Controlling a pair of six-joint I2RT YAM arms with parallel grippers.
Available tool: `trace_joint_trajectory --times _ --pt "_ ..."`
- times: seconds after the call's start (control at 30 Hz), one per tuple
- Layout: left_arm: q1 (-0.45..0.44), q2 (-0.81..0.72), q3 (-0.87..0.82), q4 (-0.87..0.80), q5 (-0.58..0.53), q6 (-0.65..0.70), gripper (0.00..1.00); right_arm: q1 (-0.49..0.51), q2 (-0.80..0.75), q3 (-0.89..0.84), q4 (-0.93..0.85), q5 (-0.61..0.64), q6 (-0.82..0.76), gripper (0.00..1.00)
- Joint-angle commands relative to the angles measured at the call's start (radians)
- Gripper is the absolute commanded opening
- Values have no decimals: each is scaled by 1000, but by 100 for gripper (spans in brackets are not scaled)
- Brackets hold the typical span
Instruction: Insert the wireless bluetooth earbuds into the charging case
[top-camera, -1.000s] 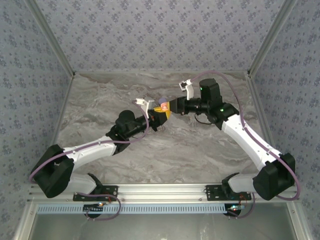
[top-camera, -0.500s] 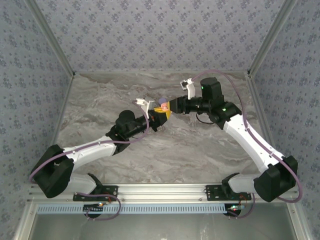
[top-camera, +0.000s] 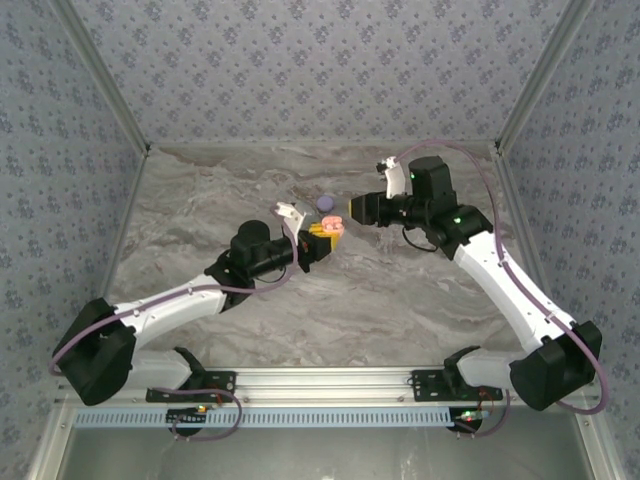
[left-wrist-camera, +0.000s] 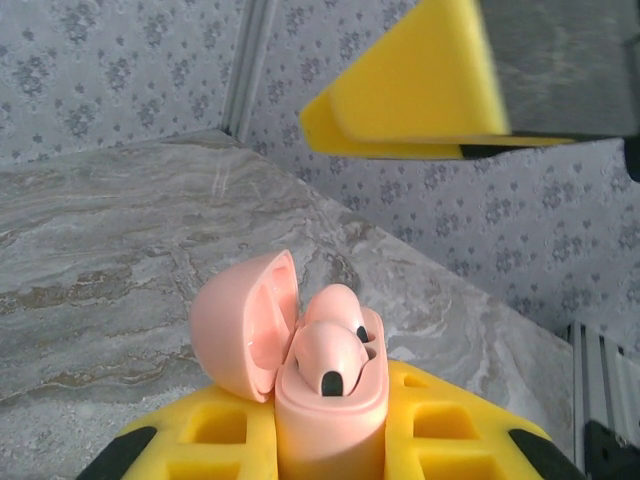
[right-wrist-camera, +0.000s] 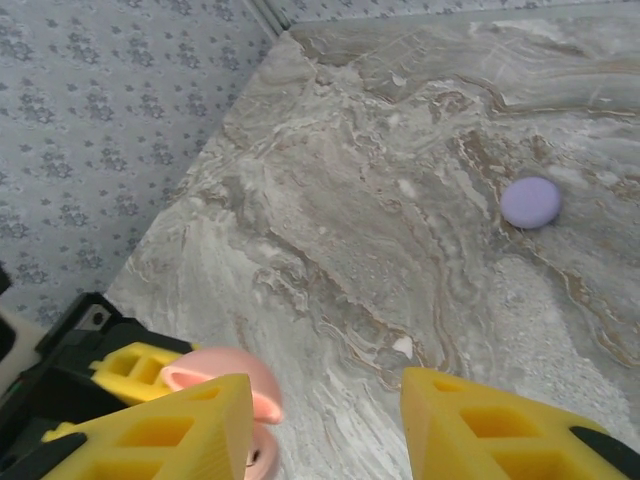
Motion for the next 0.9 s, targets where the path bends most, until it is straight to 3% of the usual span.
trace_joint_trajectory --times 0.0,0.33,0.87 --pt "-8 -29 17 -11 78 81 12 -20 24 18 -71 -17 -29 43" --pt "-7 -32 25 -14 178 163 12 -29 98 44 -125 -99 -44 28" --pt "-14 -23 28 -17 176 176 10 -21 130 53 -140 -322 -89 26"
